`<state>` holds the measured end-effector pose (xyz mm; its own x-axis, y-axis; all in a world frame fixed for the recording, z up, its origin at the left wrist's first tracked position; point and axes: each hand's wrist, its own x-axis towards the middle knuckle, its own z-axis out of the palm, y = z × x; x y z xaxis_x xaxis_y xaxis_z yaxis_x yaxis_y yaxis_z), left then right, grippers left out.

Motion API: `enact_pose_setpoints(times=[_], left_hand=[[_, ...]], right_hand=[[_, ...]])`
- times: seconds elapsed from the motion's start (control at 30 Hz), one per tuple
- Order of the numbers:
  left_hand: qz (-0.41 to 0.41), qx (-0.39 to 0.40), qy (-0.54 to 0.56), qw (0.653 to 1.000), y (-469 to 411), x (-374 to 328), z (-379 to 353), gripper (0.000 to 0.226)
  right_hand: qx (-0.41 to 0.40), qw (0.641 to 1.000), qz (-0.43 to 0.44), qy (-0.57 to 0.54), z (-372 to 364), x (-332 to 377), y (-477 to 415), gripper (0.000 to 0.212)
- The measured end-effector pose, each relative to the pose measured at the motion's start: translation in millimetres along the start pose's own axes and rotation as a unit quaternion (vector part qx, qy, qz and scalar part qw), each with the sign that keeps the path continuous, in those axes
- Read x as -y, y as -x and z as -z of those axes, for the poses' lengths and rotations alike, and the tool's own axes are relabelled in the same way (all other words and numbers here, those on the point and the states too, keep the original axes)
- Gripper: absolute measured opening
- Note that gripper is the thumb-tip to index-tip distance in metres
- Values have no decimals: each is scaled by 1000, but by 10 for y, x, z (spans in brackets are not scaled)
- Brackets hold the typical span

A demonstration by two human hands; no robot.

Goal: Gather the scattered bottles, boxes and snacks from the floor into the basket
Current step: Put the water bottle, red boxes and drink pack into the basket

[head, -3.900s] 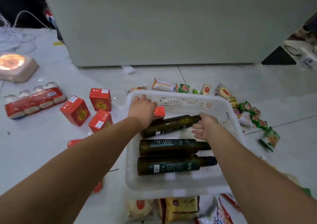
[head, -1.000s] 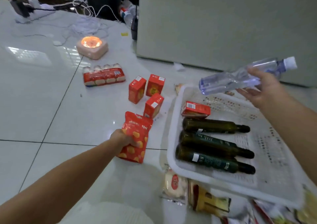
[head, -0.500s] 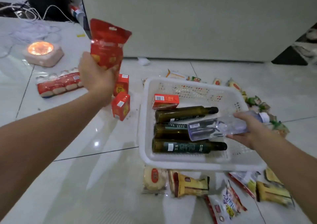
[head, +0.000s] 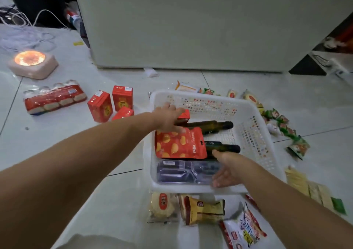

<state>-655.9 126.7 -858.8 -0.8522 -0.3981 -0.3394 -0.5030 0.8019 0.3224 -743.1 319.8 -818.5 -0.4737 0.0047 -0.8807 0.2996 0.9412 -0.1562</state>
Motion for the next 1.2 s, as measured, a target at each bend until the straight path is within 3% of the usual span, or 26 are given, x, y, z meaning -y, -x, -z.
enact_pose_setpoints(times=[0.03, 0.1, 0.2, 0.27, 0.4, 0.5, 0.63, 0.77, 1.0, 1.1, 1.2], left_hand=[[-9, -60, -3, 998, 29, 41, 40, 73], [-4, -186, 16, 982, 89, 150, 183, 64], [31, -320, 16, 947, 240, 407, 360, 55], [80, -357, -1, 931, 407, 677, 400, 55], [205, -297, -24, 932, 933, 1246, 329, 69], [243, -204, -61, 946, 1360, 1512, 177, 81], [250, -146, -80, 954, 1695, 1690, 36, 90], [253, -141, -105, 951, 1796, 1831, 13, 94], [235, -116, -105, 959, 1521, 1866, -96, 87], [204, -107, -113, 966, 1305, 1823, -151, 79], [220, -94, -70, 968, 1103, 1759, -184, 65]], right_hand=[[-39, 996, 14, 75, 19, 82, 15, 71], [-156, 962, 118, 191, 46, 316, 52, 71], [-327, 851, 299, 281, 3, 715, 151, 64], [-349, 797, 395, 295, -141, 979, 220, 62], [-284, 708, 537, 360, -653, 1369, 324, 59], [-234, 653, 575, 434, -1088, 1544, 410, 68], [-165, 628, 573, 501, -1539, 1653, 503, 78], [-127, 574, 585, 558, -1805, 1690, 486, 89], [-114, 529, 564, 623, -1928, 1737, 114, 105], [-113, 485, 560, 662, -1918, 1738, -9, 100], [-97, 500, 562, 652, -1918, 1756, -50, 81]])
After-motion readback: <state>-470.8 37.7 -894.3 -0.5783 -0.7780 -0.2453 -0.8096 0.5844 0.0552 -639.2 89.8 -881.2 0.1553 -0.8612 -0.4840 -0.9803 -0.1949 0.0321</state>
